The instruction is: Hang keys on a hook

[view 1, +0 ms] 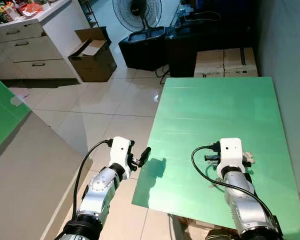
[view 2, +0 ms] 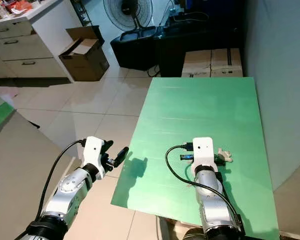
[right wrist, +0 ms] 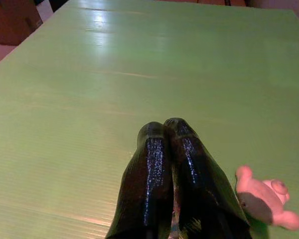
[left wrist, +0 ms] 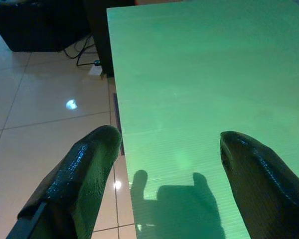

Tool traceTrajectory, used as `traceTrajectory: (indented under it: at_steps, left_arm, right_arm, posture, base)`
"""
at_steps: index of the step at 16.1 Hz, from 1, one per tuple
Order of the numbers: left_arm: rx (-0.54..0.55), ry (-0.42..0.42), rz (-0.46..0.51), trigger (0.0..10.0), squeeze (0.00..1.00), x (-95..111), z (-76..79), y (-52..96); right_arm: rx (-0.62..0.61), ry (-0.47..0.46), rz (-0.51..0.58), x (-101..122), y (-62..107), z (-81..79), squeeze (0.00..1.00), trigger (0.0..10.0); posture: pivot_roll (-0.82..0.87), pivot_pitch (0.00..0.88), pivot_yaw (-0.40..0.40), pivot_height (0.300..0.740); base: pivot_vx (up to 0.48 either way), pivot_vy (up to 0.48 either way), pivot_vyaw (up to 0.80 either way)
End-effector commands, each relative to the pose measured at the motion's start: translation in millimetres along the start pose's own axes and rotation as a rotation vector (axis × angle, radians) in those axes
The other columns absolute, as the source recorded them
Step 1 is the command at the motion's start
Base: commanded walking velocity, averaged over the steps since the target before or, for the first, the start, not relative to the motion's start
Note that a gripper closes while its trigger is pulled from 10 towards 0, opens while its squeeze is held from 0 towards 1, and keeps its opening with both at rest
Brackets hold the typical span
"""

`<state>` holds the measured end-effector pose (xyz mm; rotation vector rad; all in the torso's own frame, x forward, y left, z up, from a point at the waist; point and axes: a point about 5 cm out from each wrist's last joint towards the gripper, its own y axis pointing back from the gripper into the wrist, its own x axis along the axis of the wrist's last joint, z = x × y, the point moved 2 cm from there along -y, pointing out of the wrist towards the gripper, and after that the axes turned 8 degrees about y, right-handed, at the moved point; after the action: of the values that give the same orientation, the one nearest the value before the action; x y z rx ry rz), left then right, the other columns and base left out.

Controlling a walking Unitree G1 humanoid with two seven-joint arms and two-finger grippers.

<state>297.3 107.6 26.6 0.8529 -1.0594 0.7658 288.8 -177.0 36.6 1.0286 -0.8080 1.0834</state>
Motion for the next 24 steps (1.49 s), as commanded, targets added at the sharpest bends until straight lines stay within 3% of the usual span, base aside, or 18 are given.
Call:
traceTrajectory:
  at_steps: [1,3,5,6,7,10,13,19,20,24]
  left_arm:
    - [0.028,0.002,0.009,10.0,0.0,4,-11.7,2.7]
    - [0.03,0.008,0.062,10.0,0.0,13,-12.4,2.7]
    - [0.076,0.011,0.197,10.0,0.0,37,-14.2,4.1]
    - [0.092,0.025,0.221,10.0,0.0,42,-15.2,5.7]
    - [0.136,0.05,0.259,10.0,0.0,47,-22.1,11.7]
    - [0.198,0.084,0.231,10.0,0.0,31,-36.7,25.6]
    - [0.157,0.085,0.199,10.0,0.0,22,-23.5,23.2]
    - [0.134,0.064,0.176,10.0,0.0,22,-18.0,18.5]
    - [0.13,0.062,0.175,10.0,0.0,23,-17.3,17.7]
    - [0.131,0.061,0.18,10.0,0.0,25,-17.5,17.1]
  right_arm:
    - [-0.004,-0.025,0.019,4,2.2,-5.1,0.0,10.0]
    - [-0.056,-0.036,0.099,13,8.3,3.1,0.0,10.0]
    - [-0.115,-0.052,0.237,19,36.1,17.4,0.0,10.0]
    - [-0.119,-0.03,0.267,20,44.7,20.5,0.0,10.0]
    - [-0.139,-0.006,0.282,14,60.5,28.1,0.0,10.0]
    - [-0.19,-0.009,0.2,-12,74.9,29.9,0.0,10.0]
    - [-0.196,-0.025,0.196,-12,73.0,28.5,0.0,10.0]
    - [-0.151,-0.014,0.118,-15,63.6,20.5,0.0,10.0]
    - [-0.151,-0.041,0.088,-20,61.9,20.1,1.0,10.0]
    - [-0.119,-0.077,0.026,-26,55.8,18.5,1.0,10.0]
  posture:
    - [-0.3,0.035,0.299,0.74]
    - [-0.3,0.032,0.291,0.74]
    - [-0.3,0.032,0.277,0.74]
    - [-0.3,0.031,0.273,0.74]
    - [-0.3,0.034,0.271,0.74]
    - [-0.32,0.035,0.276,0.74]
    - [-0.33,0.03,0.281,0.74]
    - [-0.32,0.021,0.295,0.74]
    - [-0.32,0.019,0.295,0.74]
    - [-0.31,0.018,0.285,0.74]
  base:
    - [0.0,0.0,0.0]
    - [0.0,0.0,0.0]
    - [0.0,0.0,0.0]
    - [0.0,0.0,0.0]
    - [0.0,0.0,0.0]
    - [0.0,0.0,0.0]
    - [0.0,0.0,0.0]
    - [0.0,0.0,0.0]
    - [0.0,0.0,0.0]
    - [0.0,0.0,0.0]
